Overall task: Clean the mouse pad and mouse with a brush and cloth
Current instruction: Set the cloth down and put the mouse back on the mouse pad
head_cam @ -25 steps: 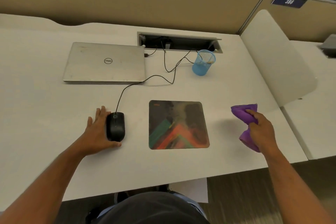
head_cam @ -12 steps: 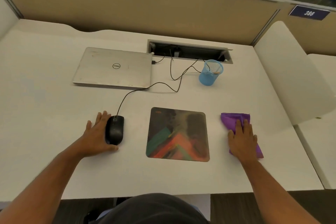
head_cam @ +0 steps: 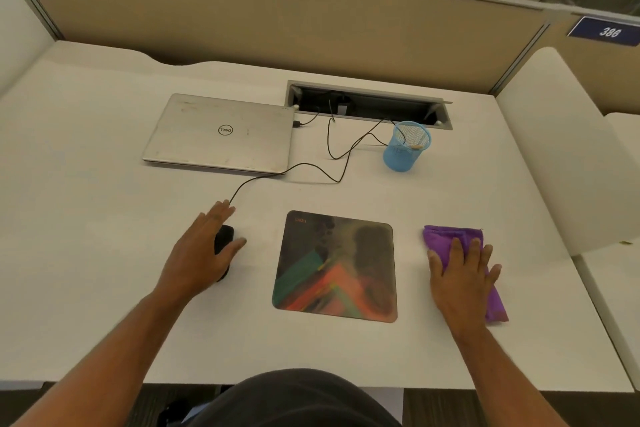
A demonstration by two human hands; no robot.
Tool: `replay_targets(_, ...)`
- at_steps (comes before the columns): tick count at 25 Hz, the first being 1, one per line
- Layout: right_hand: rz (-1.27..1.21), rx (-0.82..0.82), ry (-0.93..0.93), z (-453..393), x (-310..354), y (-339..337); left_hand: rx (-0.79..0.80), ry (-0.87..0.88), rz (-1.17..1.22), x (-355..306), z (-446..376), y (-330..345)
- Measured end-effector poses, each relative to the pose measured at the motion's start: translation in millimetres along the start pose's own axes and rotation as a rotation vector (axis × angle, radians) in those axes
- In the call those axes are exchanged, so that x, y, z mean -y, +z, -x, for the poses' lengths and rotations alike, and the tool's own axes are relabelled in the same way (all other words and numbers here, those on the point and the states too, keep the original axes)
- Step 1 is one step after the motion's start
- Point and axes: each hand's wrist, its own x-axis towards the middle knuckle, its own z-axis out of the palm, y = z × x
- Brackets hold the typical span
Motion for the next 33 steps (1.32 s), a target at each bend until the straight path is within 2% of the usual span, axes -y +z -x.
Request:
replay_targets(2,-0.07,-0.139,-0.039,-6,11,-7,-0.071,0.103,-0.037,-23,-8,12)
replay_targets(4,-0.173,-0.206,-0.111,-13,28,-13,-0.054,0.179,-0.05,-43,-19,26)
replay_targets(9,-0.369,0.013,-0.238,-30,78,-12,0.08,0.14,-0.022,-71,-55,59)
replay_targets(12,-0.327,0.121,-0.242,-36,94,-3,0.149,0.051,-0.066,-72,-74,71)
replay_targets(15,-0.281,0.139,-0.239,-39,98,5,0.216,0.001,-0.16,-68,-86,81)
replay_targets(19,-0.312,0.133,-0.187,-47,100,11,0.204,-0.021,-0.187,-66,-93,88)
replay_targets(29,-0.5,0.15,-0.069,-83,114,9,0.083,-0.077,-0.055,-75,-118,90)
replay_targets(33,-0.512,0.146,-0.063,-100,124,6,0.031,-0.028,-0.063,-80,-131,87)
